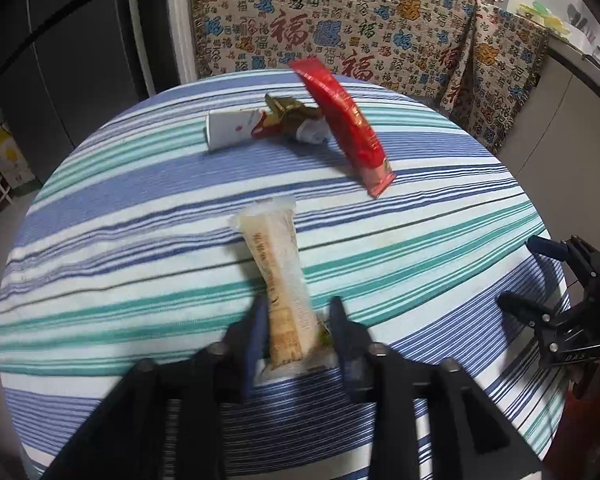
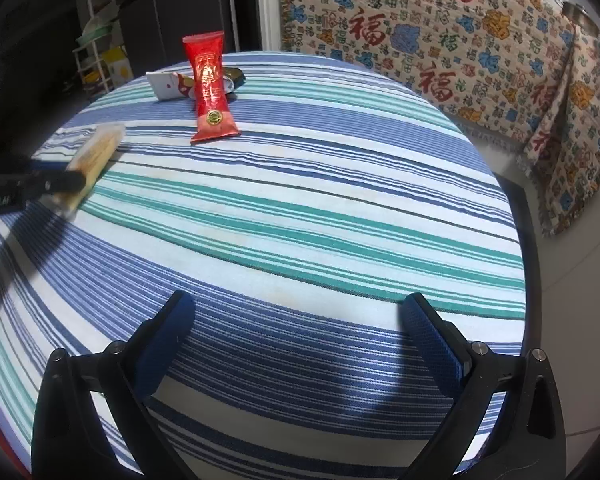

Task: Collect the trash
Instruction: 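Grasp the bread stick wrapper with the left tool, then grasp the red tube-shaped wrapper with the right tool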

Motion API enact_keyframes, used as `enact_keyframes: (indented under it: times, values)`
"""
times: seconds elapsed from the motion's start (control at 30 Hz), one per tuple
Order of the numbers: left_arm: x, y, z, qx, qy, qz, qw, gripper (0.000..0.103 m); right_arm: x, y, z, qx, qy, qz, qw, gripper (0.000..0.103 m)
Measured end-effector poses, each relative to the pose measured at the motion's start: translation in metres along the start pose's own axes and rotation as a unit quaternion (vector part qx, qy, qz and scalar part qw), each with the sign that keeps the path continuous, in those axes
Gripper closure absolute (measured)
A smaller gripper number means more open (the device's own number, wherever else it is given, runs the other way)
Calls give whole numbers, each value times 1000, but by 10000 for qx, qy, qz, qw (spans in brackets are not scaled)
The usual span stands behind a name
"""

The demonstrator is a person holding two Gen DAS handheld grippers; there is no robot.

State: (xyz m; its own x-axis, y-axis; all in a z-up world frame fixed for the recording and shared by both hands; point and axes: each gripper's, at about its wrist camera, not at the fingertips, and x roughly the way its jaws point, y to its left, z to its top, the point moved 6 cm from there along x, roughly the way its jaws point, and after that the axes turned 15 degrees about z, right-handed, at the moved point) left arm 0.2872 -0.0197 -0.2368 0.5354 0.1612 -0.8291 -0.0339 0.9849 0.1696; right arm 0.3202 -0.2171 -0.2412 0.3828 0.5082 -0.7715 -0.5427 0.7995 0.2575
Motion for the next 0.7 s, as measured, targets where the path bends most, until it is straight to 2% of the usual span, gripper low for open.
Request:
enact_keyframes:
  times: [0.03, 0.13, 0.17, 0.23, 0.3, 0.47, 0.7]
  values:
    - [2, 0, -2, -28, -30, 76, 10000, 38, 0, 0, 0, 1, -1, -1, 10000, 0]
    - [10, -1, -5, -18, -136, 206, 9997, 34, 0, 0, 0, -4, -1, 4, 10000, 0]
    - [9, -2, -5, 54, -304, 289, 9991, 32, 0, 0, 0, -6, 0, 4, 10000, 0]
    - [12, 2, -5, 58, -417, 315, 9986, 22, 0, 0, 0, -6, 1, 1, 10000, 0]
    - [13, 9, -4, -67, -397, 282, 9988, 22, 0, -2, 0, 8, 17, -8, 10000, 0]
    - [15, 15, -1, -17, -393, 328, 9987, 20, 10, -1, 14, 67, 32, -12, 10000, 0]
    - [18, 18, 0, 38, -405, 256, 9988, 19, 63, 18, 75, -518, 227, 473, 9973, 0]
